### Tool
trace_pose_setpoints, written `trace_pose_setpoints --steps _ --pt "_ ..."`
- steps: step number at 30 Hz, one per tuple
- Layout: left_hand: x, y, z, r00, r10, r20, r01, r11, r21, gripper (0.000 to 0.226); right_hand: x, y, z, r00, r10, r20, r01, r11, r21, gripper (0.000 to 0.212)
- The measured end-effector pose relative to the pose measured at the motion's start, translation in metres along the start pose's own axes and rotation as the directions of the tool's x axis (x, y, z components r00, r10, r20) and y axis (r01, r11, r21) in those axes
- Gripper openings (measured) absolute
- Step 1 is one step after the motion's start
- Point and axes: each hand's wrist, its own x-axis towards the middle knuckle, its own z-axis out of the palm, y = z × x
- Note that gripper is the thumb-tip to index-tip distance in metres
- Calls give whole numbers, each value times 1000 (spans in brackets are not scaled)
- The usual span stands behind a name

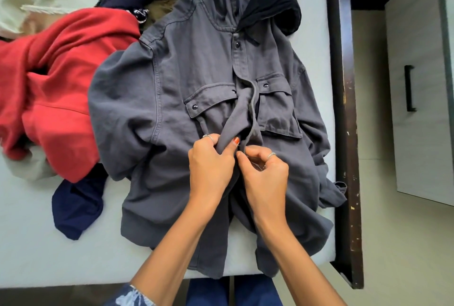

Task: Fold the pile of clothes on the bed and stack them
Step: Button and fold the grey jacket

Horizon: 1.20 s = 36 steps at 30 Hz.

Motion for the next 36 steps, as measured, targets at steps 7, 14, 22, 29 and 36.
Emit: trace_pose_setpoints --steps 7,14,22,29,36 --pt "0 2 4 999 -36 -1 36 999 9 35 2 -1 -1 995 -93 24 94 993 -72 9" --pt "1 12 9 998 -36 51 35 999 13 34 4 -1 -3 994 -108 -21 107 992 -66 9" --pt "24 8 -9 941 207 269 -257 952 167 25 10 10 -25 993 -21 112 47 970 -238 9" --pt "36 5 -12 921 241 306 -313 925 214 26 -12 36 -39 855 -194 481 440 762 -475 28" --pt "33 6 -14 941 182 285 -249 942 223 27 -33 38 -30 921 122 369 83 866 -493 51"
